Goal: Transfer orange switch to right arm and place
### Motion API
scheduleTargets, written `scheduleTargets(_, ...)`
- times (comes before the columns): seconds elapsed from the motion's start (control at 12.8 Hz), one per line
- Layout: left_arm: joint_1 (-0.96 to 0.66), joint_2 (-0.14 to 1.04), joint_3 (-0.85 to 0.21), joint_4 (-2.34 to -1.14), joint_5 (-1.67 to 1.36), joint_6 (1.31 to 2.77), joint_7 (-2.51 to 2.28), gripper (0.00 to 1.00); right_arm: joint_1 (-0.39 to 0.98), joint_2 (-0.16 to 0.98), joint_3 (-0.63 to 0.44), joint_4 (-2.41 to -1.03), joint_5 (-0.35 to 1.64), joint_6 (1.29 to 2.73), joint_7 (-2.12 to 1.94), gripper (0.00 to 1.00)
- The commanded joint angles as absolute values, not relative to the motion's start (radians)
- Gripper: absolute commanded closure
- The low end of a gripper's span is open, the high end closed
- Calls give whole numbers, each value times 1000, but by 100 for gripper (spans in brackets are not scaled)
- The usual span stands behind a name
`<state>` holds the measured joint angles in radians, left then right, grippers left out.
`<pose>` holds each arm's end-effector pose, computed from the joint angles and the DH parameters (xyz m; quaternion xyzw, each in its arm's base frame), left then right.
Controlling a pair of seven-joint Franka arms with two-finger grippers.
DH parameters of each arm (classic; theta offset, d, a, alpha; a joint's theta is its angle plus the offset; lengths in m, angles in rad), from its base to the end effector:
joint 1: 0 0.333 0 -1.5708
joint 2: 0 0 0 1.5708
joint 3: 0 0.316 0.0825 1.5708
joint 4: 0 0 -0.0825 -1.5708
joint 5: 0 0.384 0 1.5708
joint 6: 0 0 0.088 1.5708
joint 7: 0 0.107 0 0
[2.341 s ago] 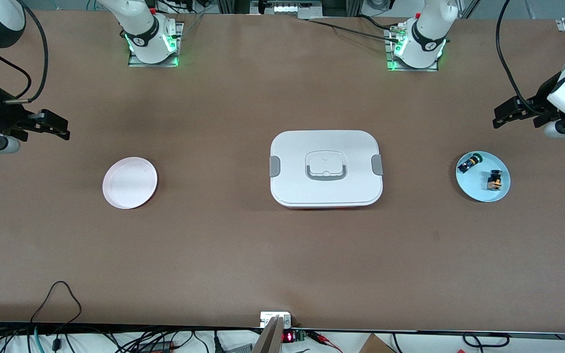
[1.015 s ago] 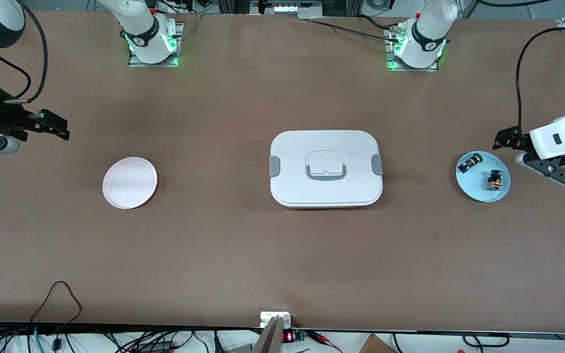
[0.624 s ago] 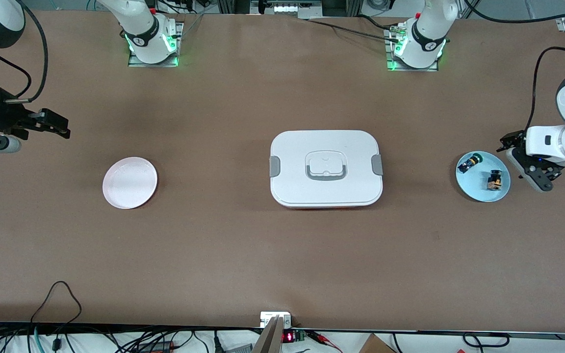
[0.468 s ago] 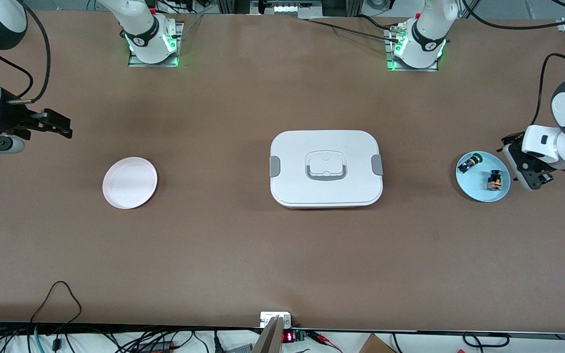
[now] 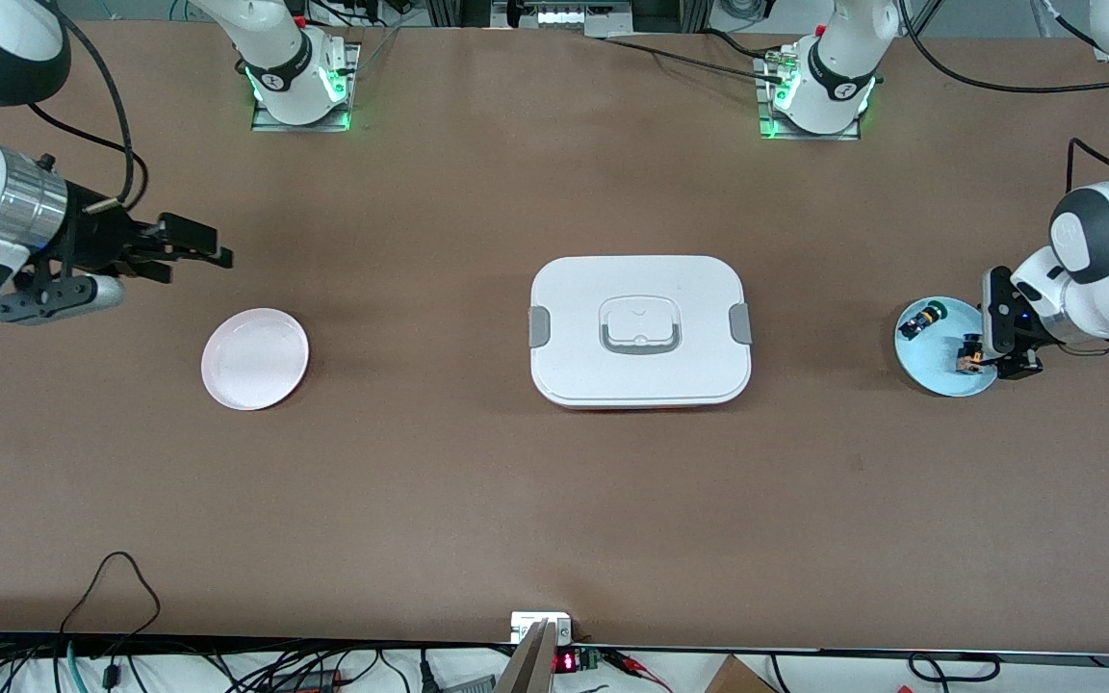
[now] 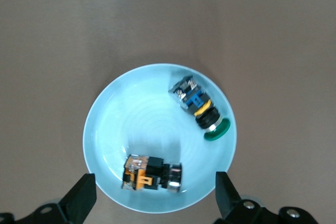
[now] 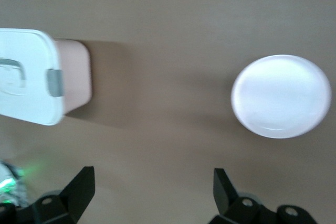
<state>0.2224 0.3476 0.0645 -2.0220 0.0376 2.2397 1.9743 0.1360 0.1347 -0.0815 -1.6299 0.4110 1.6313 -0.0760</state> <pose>0.5616 0.1660 0.2673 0.6527 -0.7544 -0.0502 0.0478 0.5882 0.0753 0.5324 -0.9775 -0.0380 0.0628 0.1977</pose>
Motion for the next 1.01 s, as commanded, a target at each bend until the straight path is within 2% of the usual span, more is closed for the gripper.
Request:
scheduleTargets(0.0,245,388,60,-2023,35,2308,2184,0,127,169,-84,-1628,581,1618,-98,0)
scheduleTargets(0.31,273,429,60,-2031,29,2365,2237,0,135,242,-83,-1631,972,1621,-100,0)
scheduleTargets(0.94,288,486,60,-2028,-15,2431,2237,0,287,323,-81,-1643,1392,1732,-130,0)
